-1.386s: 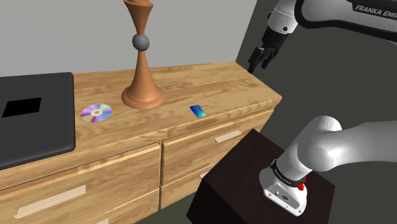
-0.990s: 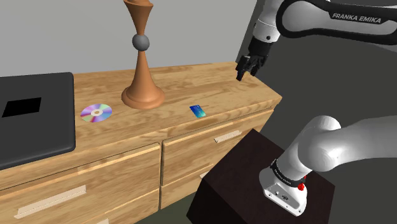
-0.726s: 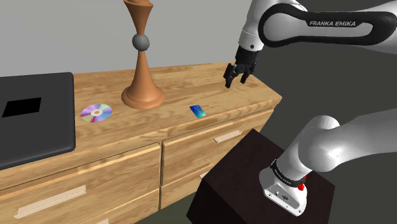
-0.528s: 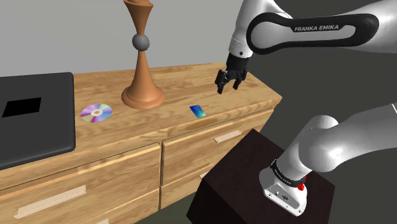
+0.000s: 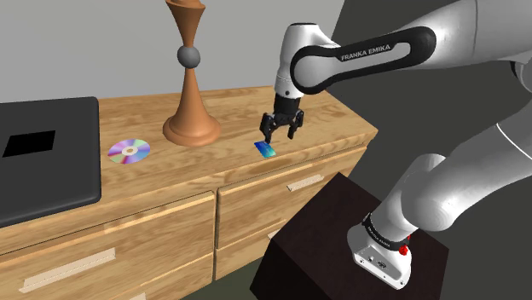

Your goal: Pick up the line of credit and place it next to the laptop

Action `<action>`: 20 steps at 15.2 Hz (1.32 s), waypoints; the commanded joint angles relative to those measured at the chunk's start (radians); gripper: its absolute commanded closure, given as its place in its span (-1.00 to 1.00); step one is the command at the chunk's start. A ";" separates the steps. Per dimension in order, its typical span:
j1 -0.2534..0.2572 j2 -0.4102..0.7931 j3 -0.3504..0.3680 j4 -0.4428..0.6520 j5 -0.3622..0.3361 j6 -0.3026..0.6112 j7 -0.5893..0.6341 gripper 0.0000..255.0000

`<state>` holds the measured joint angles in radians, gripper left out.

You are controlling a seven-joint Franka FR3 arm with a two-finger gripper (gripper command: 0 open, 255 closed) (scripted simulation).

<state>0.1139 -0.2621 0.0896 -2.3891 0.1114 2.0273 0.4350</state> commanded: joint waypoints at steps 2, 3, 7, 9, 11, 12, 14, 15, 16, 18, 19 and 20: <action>0.012 0.072 0.015 0.008 0.024 0.049 0.028 -1.00; 0.013 0.077 0.016 -0.001 0.025 0.064 0.028 -1.00; 0.015 0.100 0.020 -0.035 0.028 0.121 0.027 -1.00; 0.017 0.110 0.022 -0.048 0.030 0.144 0.026 -1.00; 0.017 0.110 0.022 -0.048 0.030 0.144 0.026 -1.00; 0.017 0.110 0.022 -0.048 0.030 0.144 0.026 -1.00; 0.017 0.110 0.022 -0.048 0.030 0.144 0.026 -1.00; 0.017 0.110 0.022 -0.048 0.030 0.144 0.026 -1.00; 0.017 0.110 0.022 -0.048 0.030 0.144 0.026 -1.00; 0.017 0.110 0.022 -0.048 0.030 0.144 0.026 1.00; 0.017 0.110 0.022 -0.048 0.030 0.144 0.026 1.00; 0.017 0.110 0.022 -0.048 0.030 0.144 0.026 1.00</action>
<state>0.1299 -0.1545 0.1107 -2.4348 0.1406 2.1709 0.4612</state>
